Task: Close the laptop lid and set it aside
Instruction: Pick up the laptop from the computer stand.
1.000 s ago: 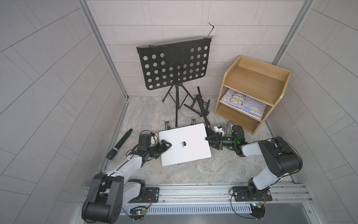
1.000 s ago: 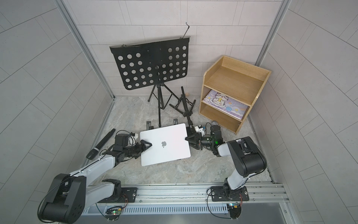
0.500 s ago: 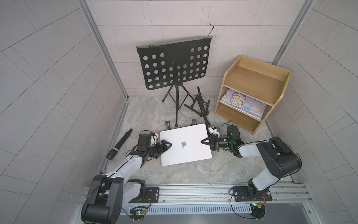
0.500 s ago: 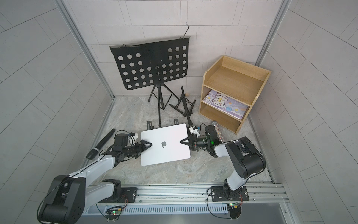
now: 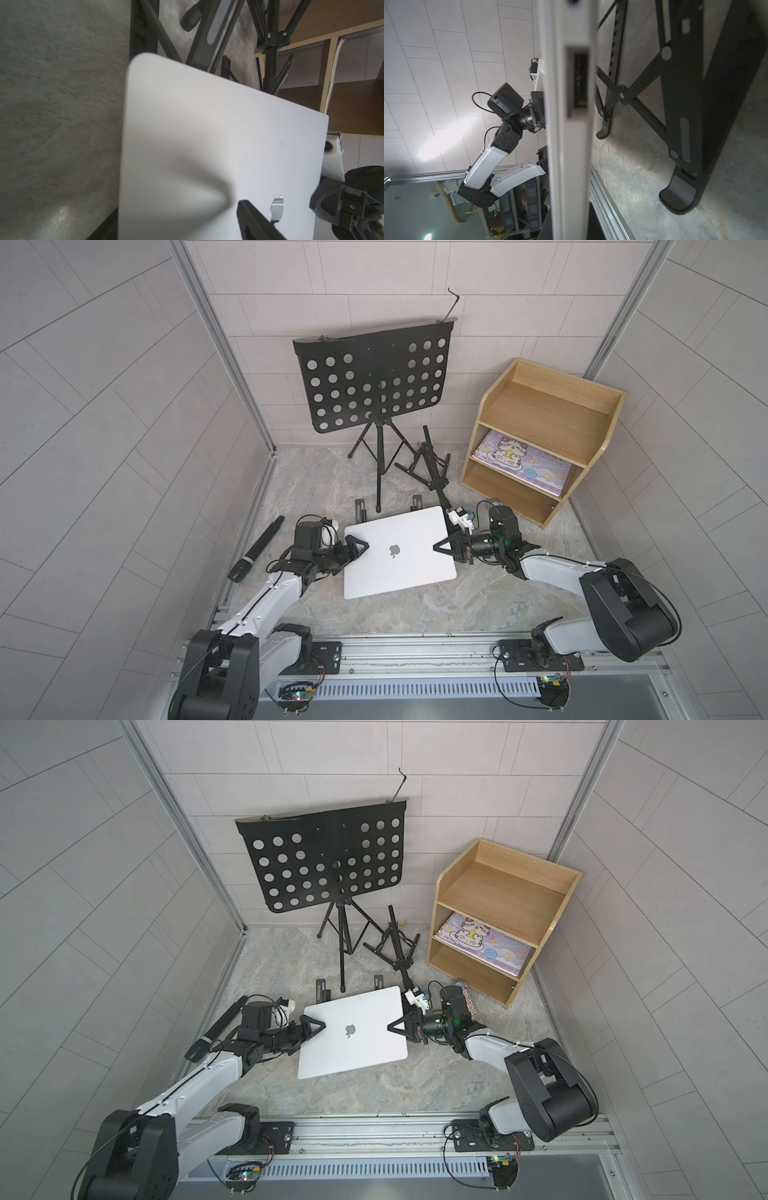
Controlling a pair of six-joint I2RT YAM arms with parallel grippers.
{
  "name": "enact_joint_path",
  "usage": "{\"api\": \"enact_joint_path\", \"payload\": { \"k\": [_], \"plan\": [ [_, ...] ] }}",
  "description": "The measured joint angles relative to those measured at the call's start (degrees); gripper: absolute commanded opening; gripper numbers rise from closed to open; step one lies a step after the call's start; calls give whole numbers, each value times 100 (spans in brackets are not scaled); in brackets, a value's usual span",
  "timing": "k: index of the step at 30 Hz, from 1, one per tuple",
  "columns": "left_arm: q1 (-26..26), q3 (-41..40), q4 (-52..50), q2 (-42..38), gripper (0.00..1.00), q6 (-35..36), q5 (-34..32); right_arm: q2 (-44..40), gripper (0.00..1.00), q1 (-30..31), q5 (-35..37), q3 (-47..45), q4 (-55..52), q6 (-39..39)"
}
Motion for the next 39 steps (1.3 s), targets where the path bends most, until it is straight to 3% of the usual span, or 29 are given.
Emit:
{"api": "enact_joint_path", "payload": {
  "k": [7,12,18,25,29,35,39],
  "plan": [
    [7,260,-435,-59,82,42,-13,-199,2,0,63,0,-129,208],
    [7,933,-1390,-103,85,201,-225,-496,0,-55,149,0,-197,444],
    [-72,2424,-2809,-214,90,509,-1163,-1014,0,-280,348,7,-426,741],
    [-254,3460,-3891,-719,90,839,-2146,-1550,0,-452,444,232,-855,988],
    [-313,3853,-3941,-1237,100,1198,-2238,-1912,0,-538,391,573,-1443,1012],
    [-308,3956,-3292,-2463,100,1543,-2048,-2288,0,-992,46,1661,-2765,636],
    [-295,4376,-2920,-2197,100,1340,-1368,-2288,0,-1156,-61,2500,-3532,350]
  ]
}}
